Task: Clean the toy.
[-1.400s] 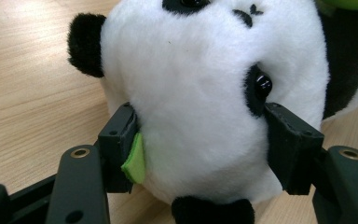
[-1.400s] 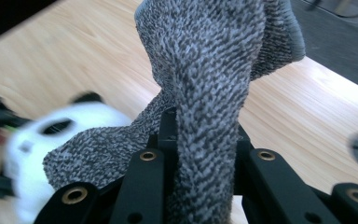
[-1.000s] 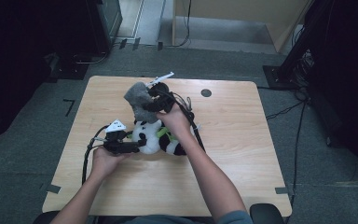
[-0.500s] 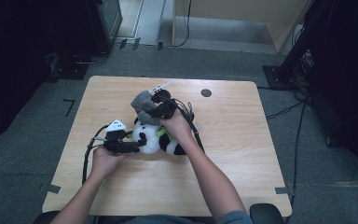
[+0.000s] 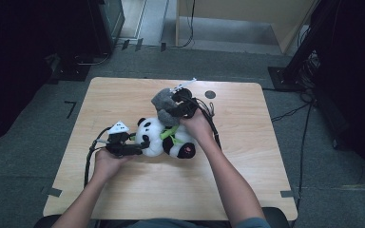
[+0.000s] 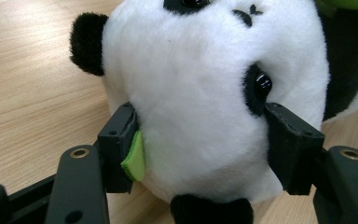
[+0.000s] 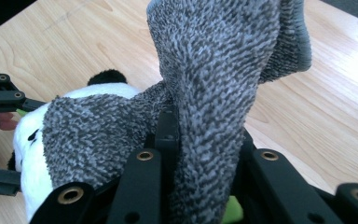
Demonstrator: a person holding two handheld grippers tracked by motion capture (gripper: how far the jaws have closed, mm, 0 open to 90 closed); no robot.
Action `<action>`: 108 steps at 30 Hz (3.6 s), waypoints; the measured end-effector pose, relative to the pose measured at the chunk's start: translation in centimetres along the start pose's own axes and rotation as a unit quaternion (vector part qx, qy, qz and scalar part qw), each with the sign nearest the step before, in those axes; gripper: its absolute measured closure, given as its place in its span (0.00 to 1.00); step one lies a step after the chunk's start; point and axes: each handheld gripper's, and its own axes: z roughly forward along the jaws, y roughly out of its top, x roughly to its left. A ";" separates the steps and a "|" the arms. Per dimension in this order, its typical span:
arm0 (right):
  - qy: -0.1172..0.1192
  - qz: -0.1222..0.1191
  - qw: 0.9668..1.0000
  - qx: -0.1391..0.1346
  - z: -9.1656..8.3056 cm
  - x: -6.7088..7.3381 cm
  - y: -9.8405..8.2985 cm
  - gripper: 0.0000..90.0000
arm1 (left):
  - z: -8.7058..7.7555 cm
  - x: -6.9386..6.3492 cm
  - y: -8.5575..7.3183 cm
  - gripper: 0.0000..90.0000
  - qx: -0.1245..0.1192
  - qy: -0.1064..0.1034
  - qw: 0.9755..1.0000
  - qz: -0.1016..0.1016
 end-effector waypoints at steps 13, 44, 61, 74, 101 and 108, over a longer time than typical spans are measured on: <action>-0.036 0.019 0.999 0.004 -3.0 -3.4 -1.8 0.83 | 0.0 0.1 0.0 0.39 -0.001 -0.003 1.000 -0.001; 0.066 -0.026 0.996 -0.062 -2.9 4.7 0.6 0.84 | -0.1 0.2 -0.2 0.38 -0.009 -0.009 1.000 -0.005; 0.071 -0.040 0.997 -0.012 1.2 6.1 -0.7 0.83 | -0.1 0.3 -0.1 0.40 -0.008 -0.009 1.000 -0.017; 0.022 -0.012 1.000 0.011 -0.3 2.1 -2.0 0.83 | -0.2 0.3 -0.1 0.40 -0.011 -0.011 1.000 -0.017; 0.101 -0.040 0.994 -0.005 2.3 8.3 -0.8 0.85 | -0.2 0.3 -0.2 0.39 -0.009 -0.009 1.000 -0.013; 0.057 -0.079 0.995 -0.002 1.5 7.8 -1.2 0.85 | -0.2 0.3 -0.1 0.40 -0.009 -0.008 1.000 -0.021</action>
